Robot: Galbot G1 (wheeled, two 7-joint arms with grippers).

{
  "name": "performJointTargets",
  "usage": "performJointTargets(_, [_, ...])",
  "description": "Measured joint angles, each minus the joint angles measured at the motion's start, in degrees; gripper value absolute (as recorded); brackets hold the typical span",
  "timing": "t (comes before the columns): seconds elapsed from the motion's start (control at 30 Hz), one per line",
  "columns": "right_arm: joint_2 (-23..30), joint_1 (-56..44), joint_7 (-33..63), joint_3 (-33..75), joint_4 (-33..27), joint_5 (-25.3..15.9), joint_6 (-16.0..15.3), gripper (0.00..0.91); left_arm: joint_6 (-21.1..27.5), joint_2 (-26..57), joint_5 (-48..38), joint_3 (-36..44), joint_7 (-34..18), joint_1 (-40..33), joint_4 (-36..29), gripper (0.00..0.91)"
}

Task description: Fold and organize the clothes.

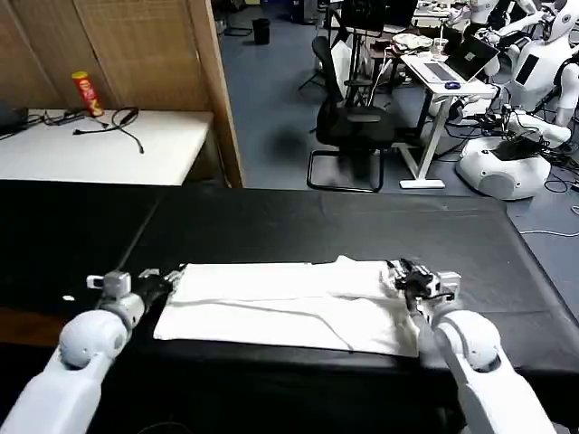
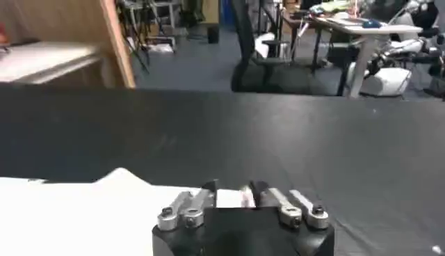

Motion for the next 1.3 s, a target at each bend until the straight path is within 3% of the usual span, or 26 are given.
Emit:
performJointTargets(0.3, [-0.13, -3.61, 0.01, 2.31, 5.45, 0.61, 0.32, 0.878, -1.26, -4.31, 1.91, -4.08, 0.07, 9.21, -5.72, 0.878])
performJointTargets(0.4, [-0.16, -4.29, 0.07, 2.77, 6.51, 1.28, 0.69, 0.878, -2.17, -5.65, 2.33, -4.66, 0.09, 11.04, -5.64, 0.614])
performJointTargets(0.43, [-0.16, -4.49, 0.11, 2.88, 6.88, 1.42, 0.85, 0.878, -2.39, -6.05, 2.32, -4.82, 0.09, 11.51, -5.5, 0.614])
performJointTargets(0.47, [-0.15, -4.62, 0.12, 2.92, 7.19, 1.46, 1.01, 0.878, -2.58, -6.41, 2.31, -4.94, 0.07, 11.86, -5.39, 0.517])
performJointTargets(0.63, [0.05, -5.08, -0.03, 2.77, 8.73, 1.52, 1.09, 0.878, -3.29, -7.94, 3.21, -4.99, 0.16, 12.48, -4.75, 0.439])
performJointTargets(0.77, [0.19, -5.24, -0.36, 2.68, 9.13, 1.41, 1.09, 0.878, -3.33, -9.04, 3.41, -4.51, 0.31, 12.75, -4.81, 0.205])
performJointTargets(0.93, [0.47, -5.09, -0.75, 2.73, 9.08, 1.25, 1.2, 0.878, -2.4, -9.24, 2.68, -4.17, 1.42, 12.87, -5.05, 0.127])
performJointTargets(1.03, [0.71, -4.98, -0.93, 2.6, 9.22, 1.17, 1.22, 0.878, -1.77, -8.89, 2.61, -4.08, 1.68, 12.09, -4.36, 0.0])
performJointTargets(1.3, [0.74, -5.22, -0.97, 3.17, 9.99, 1.27, 1.19, 0.878, -6.23, -5.27, 14.63, -5.16, 2.54, 10.93, -2.27, 0.0])
